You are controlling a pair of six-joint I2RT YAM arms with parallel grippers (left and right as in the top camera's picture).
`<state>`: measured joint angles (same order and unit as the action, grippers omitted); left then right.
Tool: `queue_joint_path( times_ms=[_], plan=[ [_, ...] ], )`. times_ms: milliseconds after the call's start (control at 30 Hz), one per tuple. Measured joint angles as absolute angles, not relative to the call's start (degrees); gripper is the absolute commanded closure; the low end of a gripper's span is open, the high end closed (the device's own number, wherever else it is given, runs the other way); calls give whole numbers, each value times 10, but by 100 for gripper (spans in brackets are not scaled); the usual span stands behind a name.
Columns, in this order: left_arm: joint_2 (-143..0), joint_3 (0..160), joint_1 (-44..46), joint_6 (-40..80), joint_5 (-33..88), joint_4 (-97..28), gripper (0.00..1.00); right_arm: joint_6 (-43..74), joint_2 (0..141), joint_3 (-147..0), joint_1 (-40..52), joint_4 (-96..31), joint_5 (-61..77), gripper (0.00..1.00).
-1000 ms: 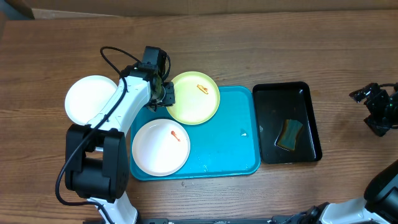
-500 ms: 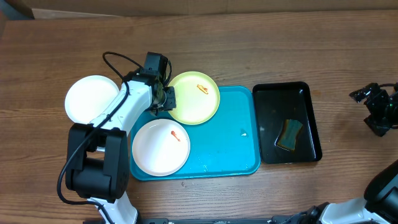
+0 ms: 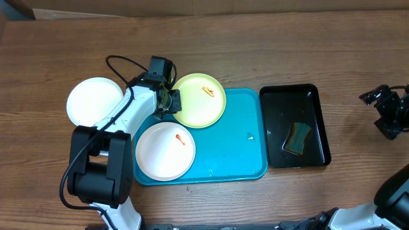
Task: Clean dirty plates on tray and stack at the side
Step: 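Move the left gripper to pinch the yellow plate's rim, then grasp the sponge in the black tray with the right gripper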
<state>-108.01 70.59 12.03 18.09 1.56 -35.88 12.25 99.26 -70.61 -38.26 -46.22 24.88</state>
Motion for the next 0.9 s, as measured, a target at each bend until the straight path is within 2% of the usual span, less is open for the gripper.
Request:
queue_joint_path(
  times_ms=[67,133,333,467,633,767,833,900],
  plan=[
    [-1080,705,120,179,29,-349,91,133,993,-707,-383,-438,261,0],
    [-1080,705,120,176,49,-340,91,139,993,-707,-383,-441,277,0],
    [-1080,705,123,163,128,-336,91,117,993,-707,-377,-476,387,8],
    [-1080,705,128,161,157,-362,89,92,993,-708,-336,-542,386,12],
    [-1080,705,137,161,167,-383,89,81,993,-708,-267,-595,353,24],
    [-1080,705,152,157,170,-390,86,77,993,-708,-211,-621,313,23],
    [-1080,705,162,150,170,-391,78,77,993,-708,-183,-633,285,23],
    [-1080,705,170,145,168,-390,76,77,993,-708,-156,-640,255,23]
  ],
)
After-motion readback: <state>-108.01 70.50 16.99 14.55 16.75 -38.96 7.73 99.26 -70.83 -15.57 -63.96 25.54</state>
